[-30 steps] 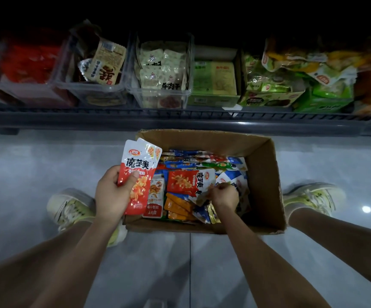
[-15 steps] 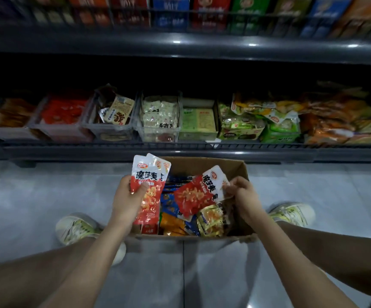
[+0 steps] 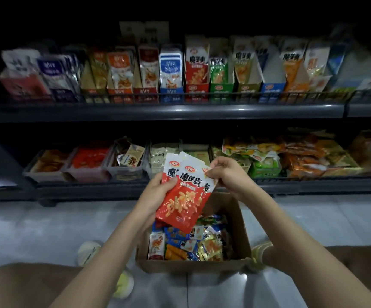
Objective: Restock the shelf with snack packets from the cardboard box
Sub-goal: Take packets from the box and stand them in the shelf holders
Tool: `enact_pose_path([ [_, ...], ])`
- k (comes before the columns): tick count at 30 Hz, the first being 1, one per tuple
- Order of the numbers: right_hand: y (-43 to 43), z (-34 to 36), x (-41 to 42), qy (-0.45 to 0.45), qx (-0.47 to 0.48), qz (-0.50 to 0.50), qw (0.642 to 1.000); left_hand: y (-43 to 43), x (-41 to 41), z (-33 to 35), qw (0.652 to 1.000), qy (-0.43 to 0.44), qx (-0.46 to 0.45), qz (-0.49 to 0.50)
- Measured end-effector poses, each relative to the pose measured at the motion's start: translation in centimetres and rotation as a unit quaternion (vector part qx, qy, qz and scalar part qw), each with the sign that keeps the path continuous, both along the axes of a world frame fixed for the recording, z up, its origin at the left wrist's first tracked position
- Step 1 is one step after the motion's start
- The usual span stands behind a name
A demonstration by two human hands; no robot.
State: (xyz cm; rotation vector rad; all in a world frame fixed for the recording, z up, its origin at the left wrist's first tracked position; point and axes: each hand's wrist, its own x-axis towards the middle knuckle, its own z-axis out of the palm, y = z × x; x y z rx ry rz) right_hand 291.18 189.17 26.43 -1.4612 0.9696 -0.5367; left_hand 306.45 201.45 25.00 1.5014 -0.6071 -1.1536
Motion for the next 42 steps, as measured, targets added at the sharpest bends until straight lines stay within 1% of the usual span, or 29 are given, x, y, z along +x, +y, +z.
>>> enact_pose_path([
  [4, 0.0, 2.8, 1.3, -0.031, -0.03, -0.054, 0.998, -0.9, -0.2, 2.1, 0.997, -0.056, -0.044, 0.02],
  [9, 0.5, 5.6, 2.2, -0.057, -0.024, -0.032, 0.998, -2.7, -0.6, 4.8, 0.99, -0.094, -0.085, 0.059],
  [15, -0.8, 8.0, 2.9, -0.079, -0.046, -0.088, 0.992, -4.4, -0.2, 7.0, 0.988, -0.09, -0.112, 0.052],
  [17, -1.6, 9.0, 2.9, -0.105, -0.034, -0.113, 0.987, -5.0, 0.0, 7.5, 0.989, -0.08, -0.118, 0.04],
  [19, -2.6, 9.8, 3.0, -0.119, -0.022, -0.126, 0.985, -5.7, 0.2, 8.0, 0.987, -0.089, -0.127, 0.039],
  [21, -3.5, 10.6, 3.1, -0.12, -0.014, -0.115, 0.986, -6.5, 0.5, 8.6, 0.983, -0.114, -0.134, 0.049],
  [24, -5.1, 11.4, 3.2, -0.114, 0.014, -0.083, 0.99, -7.9, 1.2, 9.5, 0.981, -0.127, -0.136, 0.059],
  [30, -8.6, 11.9, 3.3, -0.057, 0.028, -0.005, 0.998, -10.4, 3.2, 10.5, 0.976, -0.166, -0.14, 0.033],
  [33, -9.9, 12.1, 3.9, -0.064, 0.032, 0.003, 0.997, -11.6, 4.0, 10.8, 0.983, -0.125, -0.133, 0.031],
  [38, -12.1, 12.5, 5.7, -0.056, 0.006, -0.033, 0.998, -13.6, 5.0, 11.3, 0.99, 0.009, -0.134, 0.034],
  [42, -14.1, 13.4, 6.2, -0.055, -0.015, -0.042, 0.997, -15.2, 6.6, 11.4, 0.989, 0.028, -0.12, 0.077],
])
